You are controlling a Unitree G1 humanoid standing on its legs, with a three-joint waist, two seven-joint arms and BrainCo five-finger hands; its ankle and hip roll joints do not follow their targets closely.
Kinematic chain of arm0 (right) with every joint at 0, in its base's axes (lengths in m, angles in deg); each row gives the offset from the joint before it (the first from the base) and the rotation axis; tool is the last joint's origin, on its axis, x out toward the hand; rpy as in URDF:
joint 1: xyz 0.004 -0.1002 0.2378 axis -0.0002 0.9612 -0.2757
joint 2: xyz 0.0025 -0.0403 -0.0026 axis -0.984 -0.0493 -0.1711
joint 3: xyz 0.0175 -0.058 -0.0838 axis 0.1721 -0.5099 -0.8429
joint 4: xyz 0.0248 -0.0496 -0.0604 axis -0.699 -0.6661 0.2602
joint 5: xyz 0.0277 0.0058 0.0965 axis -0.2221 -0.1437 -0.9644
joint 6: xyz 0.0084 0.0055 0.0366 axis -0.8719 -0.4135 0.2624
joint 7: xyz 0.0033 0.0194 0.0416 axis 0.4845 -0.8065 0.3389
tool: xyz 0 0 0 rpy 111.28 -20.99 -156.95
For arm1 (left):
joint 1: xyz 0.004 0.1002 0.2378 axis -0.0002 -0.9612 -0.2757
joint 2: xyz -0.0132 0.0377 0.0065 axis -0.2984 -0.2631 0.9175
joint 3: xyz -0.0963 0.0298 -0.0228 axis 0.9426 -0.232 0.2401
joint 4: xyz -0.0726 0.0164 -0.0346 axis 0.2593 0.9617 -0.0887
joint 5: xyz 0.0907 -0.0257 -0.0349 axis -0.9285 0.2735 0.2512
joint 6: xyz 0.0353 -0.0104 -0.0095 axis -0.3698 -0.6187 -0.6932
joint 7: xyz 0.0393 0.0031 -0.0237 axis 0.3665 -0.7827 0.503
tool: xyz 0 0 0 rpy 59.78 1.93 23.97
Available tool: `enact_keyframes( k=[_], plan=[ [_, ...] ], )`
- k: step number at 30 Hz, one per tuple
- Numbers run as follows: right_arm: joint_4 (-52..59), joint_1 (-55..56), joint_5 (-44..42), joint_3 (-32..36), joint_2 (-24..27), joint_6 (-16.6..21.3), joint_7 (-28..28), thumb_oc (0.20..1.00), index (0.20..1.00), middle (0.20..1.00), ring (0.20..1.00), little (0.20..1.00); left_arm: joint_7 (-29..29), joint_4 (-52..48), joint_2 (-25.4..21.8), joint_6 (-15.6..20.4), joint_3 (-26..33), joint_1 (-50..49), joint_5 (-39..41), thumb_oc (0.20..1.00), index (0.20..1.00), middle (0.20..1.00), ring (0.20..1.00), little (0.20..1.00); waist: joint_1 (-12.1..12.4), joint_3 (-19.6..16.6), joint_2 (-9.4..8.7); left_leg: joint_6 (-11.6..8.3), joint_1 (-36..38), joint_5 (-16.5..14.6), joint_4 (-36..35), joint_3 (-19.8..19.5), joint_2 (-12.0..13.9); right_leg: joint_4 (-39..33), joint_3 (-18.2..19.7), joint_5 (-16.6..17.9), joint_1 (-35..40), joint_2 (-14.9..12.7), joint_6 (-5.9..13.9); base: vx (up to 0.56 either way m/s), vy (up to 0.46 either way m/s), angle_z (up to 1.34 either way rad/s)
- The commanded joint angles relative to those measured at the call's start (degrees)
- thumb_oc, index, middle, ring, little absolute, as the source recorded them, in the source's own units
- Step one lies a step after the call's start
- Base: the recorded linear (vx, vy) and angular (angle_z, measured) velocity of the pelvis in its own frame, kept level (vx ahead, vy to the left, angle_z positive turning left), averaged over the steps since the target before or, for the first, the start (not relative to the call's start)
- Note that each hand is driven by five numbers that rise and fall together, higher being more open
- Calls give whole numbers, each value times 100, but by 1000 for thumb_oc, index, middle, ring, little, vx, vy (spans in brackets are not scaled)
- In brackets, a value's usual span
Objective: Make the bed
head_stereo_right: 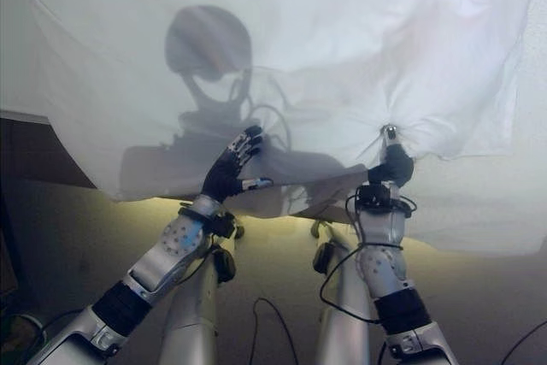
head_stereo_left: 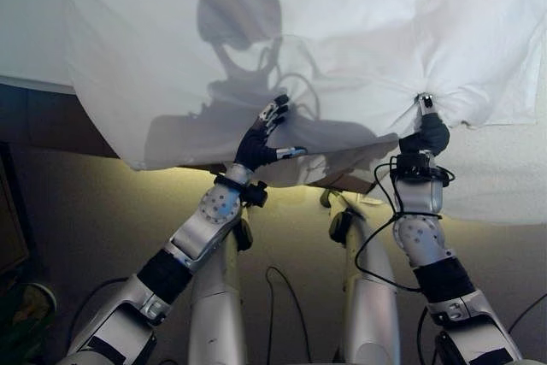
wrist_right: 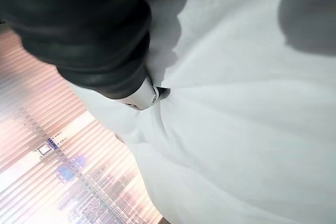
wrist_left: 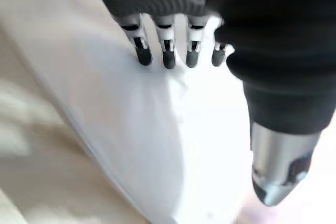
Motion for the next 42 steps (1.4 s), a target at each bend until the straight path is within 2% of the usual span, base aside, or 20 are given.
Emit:
enact_keyframes(
  k=[1, 2, 5, 8, 13, 18, 24, 30, 31, 33, 38, 42],
  plan=[
    [714, -180, 588, 74, 252, 208, -78, 200, 200, 200, 200, 200, -684, -854, 528, -135, -779, 117, 1827, 1000, 1000, 1000, 1000, 1000, -18, -163, -34, -230, 395, -894, 382, 276, 4, -116, -284, 335, -28, -137, 546, 0, 0, 0],
    [703, -216, 600, 22, 233, 204, -71, 200, 200, 200, 200, 200, -727, -887, 633, -200, -914, 152, 2119, 1000, 1000, 1000, 1000, 1000, -38, -163, -40, -226, 386, -887, 364, 272, -4, -125, -276, 341, -44, -133, 547, 0, 0, 0],
    [646, -419, 587, -122, 154, 197, -84, 200, 200, 200, 200, 200, -1012, -951, 1030, -738, -1489, 147, 3277, 1000, 1000, 1000, 1000, 1000, -110, -163, -45, -210, 367, -886, 335, 301, -26, -156, -237, 364, -96, -126, 564, 0, 0, 0],
    [484, -525, 620, -200, 111, 192, -111, 200, 200, 200, 200, 200, -1117, -799, 1047, -698, -1551, 150, 3528, 1000, 1000, 1000, 1000, 1000, -114, -163, -16, -191, 354, -878, 301, 302, -59, -165, -179, 369, -137, -115, 563, 2, -3, -5],
    [474, -381, 607, -240, 119, 178, -256, 200, 200, 200, 200, 200, -1224, -877, 758, -568, -1287, -126, 3705, 1000, 1000, 1000, 1000, 1000, -75, -163, 43, -181, 325, -857, 269, 294, -73, -171, -133, 363, -187, -97, 554, 0, -2, -1],
    [437, -330, 543, -242, 123, 197, -348, 200, 200, 200, 200, 200, -1351, -1064, 565, -706, -1336, -221, 3734, 1000, 1000, 1000, 1000, 1000, -72, -163, 48, -179, 339, -844, 251, 281, -83, -168, -129, 358, -190, -83, 548, 0, 0, 0],
    [382, -530, 493, -244, 259, 142, -528, 200, 200, 200, 200, 200, -1696, -696, 152, -953, -1487, -229, 3699, 1000, 1000, 1000, 1000, 1000, -69, -163, 60, -176, 345, -872, 317, 306, -78, -133, -106, 376, -211, -98, 569, 0, 0, 0],
    [272, -675, 475, -244, 407, 108, -542, 200, 200, 200, 200, 200, -1984, -532, -506, -1221, -1756, -393, 3715, 1000, 1000, 1000, 1000, 1000, -51, -163, 113, -173, 366, -891, 335, 355, -83, -116, -99, 402, -197, -135, 589, 0, 0, 0],
    [268, -677, 472, -241, 401, 108, -544, 200, 200, 200, 200, 200, -1992, -535, -518, -1222, -1756, -397, 3716, 1000, 1000, 1000, 1000, 1000, -49, -163, 106, -172, 367, -893, 336, 354, -82, -116, -99, 402, -195, -135, 590, 0, 0, 0],
    [219, -674, 442, -241, 426, 114, -563, 200, 200, 200, 200, 200, -2131, -530, -903, -1273, -1772, -534, 3719, 1000, 1000, 1000, 1000, 1000, -30, -163, 139, -183, 367, -895, 351, 380, -93, -125, -96, 421, -195, -142, 600, 0, 0, 0],
    [225, -579, 398, -223, 438, 101, -630, 200, 200, 200, 200, 200, -2219, -628, -1306, -1257, -1652, -759, 3692, 1000, 1000, 1000, 1000, 1000, 8, -163, 162, -182, 369, -901, 352, 391, -91, -99, -128, 423, -203, -157, 612, 0, 0, 0],
    [266, -498, 389, -207, 417, 96, -665, 200, 200, 200, 200, 200, -2246, -669, -1378, -1233, -1526, -905, 3714, 1000, 1000, 1000, 1000, 1000, 20, -163, 169, -185, 357, -889, 341, 380, -92, -114, -157, 425, -201, -156, 608, 0, 0, 0]
  ],
)
